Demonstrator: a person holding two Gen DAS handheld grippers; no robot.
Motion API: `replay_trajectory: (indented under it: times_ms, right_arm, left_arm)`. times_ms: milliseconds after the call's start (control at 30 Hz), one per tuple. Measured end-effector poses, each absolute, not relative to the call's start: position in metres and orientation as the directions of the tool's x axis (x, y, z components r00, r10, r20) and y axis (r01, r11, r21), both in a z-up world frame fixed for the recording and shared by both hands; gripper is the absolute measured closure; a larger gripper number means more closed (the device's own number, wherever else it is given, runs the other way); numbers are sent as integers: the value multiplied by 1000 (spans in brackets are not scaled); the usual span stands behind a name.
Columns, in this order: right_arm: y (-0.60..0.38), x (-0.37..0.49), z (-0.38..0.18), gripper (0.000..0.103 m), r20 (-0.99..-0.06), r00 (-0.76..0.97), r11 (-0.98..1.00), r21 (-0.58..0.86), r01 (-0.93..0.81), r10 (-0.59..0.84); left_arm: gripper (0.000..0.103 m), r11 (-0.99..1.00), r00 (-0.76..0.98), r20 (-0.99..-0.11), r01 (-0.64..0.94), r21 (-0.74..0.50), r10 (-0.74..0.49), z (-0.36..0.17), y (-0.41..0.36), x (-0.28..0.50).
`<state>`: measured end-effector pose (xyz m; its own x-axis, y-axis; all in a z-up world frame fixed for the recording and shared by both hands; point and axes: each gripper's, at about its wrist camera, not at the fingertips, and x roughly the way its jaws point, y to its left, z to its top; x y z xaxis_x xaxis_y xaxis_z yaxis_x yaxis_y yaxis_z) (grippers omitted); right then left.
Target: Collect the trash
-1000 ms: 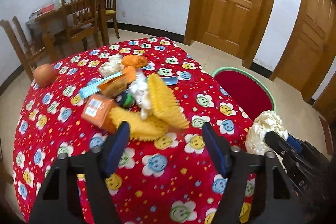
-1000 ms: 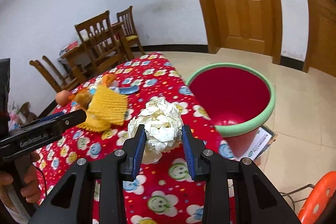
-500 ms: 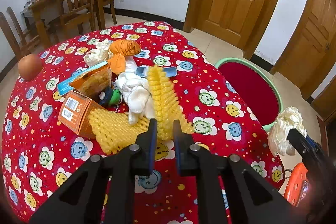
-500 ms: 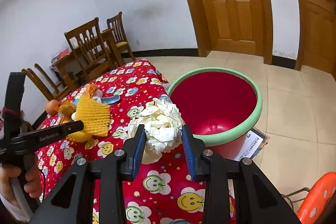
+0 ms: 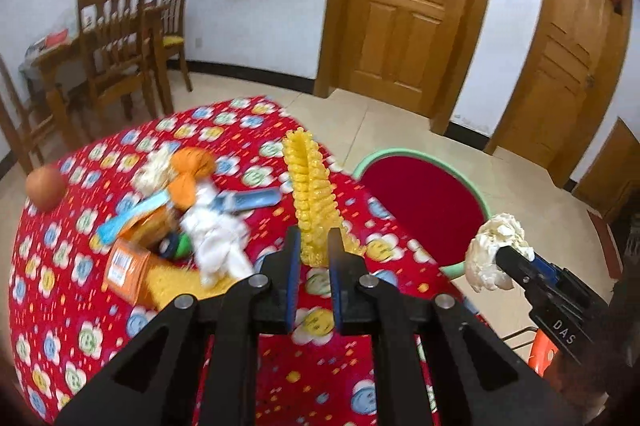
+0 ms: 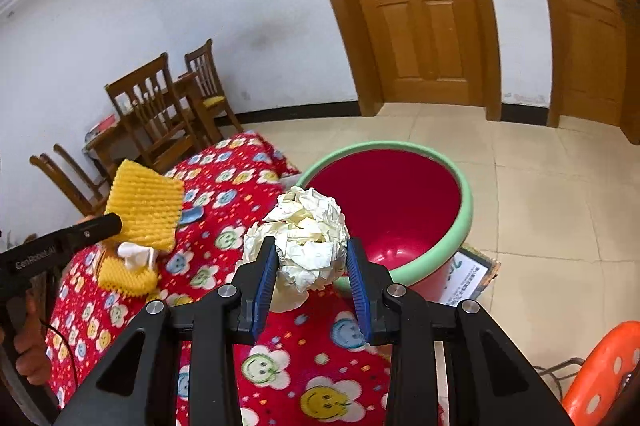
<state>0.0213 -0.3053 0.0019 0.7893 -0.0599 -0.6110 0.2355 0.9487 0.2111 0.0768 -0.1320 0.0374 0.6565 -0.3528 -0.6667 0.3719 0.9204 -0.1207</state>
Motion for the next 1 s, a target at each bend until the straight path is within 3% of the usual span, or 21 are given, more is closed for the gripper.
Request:
replay_trajectory:
  times_ms: [433,1000]
  right_arm:
    - [-361,39,3,68,-614,758,905,162,394,-221]
    - [-407,72,-24,67,-667,700,877,147,458,-254]
  left_arm:
    - [91,861,610,-666,499,-99,-430,25,-212,111]
    - [91,855,577,-729,518,-23,-369,-28,-274,147]
